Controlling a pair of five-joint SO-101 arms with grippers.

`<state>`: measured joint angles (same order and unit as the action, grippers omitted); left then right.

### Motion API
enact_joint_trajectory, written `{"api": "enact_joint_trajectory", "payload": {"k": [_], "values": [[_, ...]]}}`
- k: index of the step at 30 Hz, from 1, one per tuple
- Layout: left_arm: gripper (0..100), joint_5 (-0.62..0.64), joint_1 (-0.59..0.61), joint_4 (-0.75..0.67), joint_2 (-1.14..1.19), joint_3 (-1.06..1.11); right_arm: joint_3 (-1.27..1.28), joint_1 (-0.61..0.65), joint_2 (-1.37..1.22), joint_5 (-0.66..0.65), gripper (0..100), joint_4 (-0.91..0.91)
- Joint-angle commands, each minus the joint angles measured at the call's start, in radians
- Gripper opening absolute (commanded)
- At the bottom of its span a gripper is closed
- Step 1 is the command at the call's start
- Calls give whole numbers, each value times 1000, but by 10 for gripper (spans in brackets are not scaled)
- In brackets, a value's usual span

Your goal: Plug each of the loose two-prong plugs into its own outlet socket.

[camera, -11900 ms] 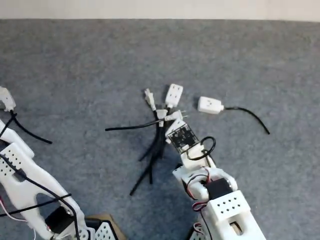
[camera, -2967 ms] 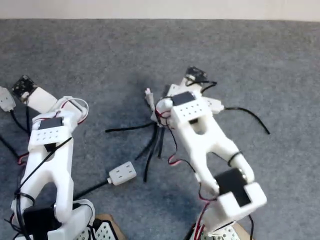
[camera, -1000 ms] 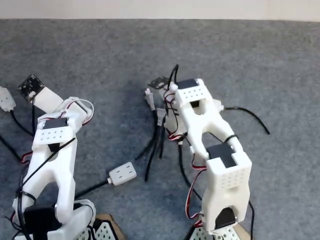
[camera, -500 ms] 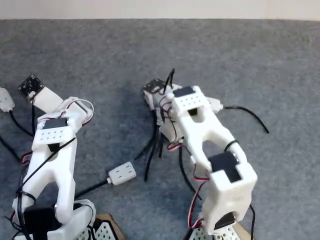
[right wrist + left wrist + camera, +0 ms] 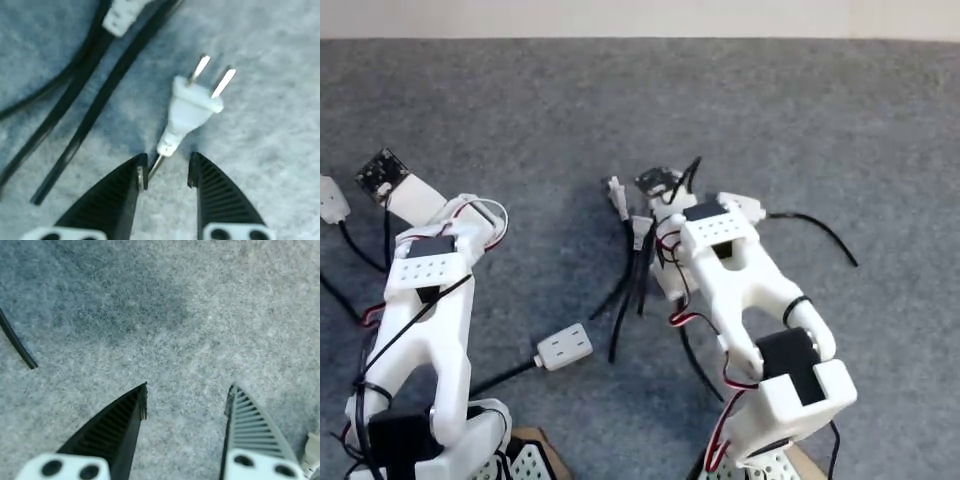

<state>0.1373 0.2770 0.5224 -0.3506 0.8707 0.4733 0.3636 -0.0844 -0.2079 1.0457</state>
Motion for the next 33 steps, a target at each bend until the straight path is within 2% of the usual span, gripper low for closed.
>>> {"api": "enact_joint_trajectory", "payload": {"k": [1, 5, 10, 13, 18, 20, 22, 24, 31, 33], "values": [[267, -2, -18, -14, -5, -2, 15, -7, 51, 34, 145, -70], [267, -2, -18, -14, -5, -2, 73, -7, 53, 57, 145, -193], [267, -2, -18, -14, -5, -2, 122, -7, 56, 68, 145, -232], [267, -2, -28, -14, -5, -2, 130, -7, 51, 124, 145, -302], [267, -2, -28, -12, -5, -2, 130, -7, 51, 132, 145, -312], [267, -2, -28, -12, -5, -2, 134, -7, 50, 176, 145, -314], [267, -2, -28, -12, -5, -2, 160, -5, 54, 209, 113, -340], [267, -2, -28, -12, -5, -2, 193, -4, 56, 212, 17, -363], [267, -2, -24, -15, -5, -4, 219, -4, 58, 209, 29, -315], [267, -2, -21, -12, -12, -10, 200, 1, 59, 212, 29, -234]]}}
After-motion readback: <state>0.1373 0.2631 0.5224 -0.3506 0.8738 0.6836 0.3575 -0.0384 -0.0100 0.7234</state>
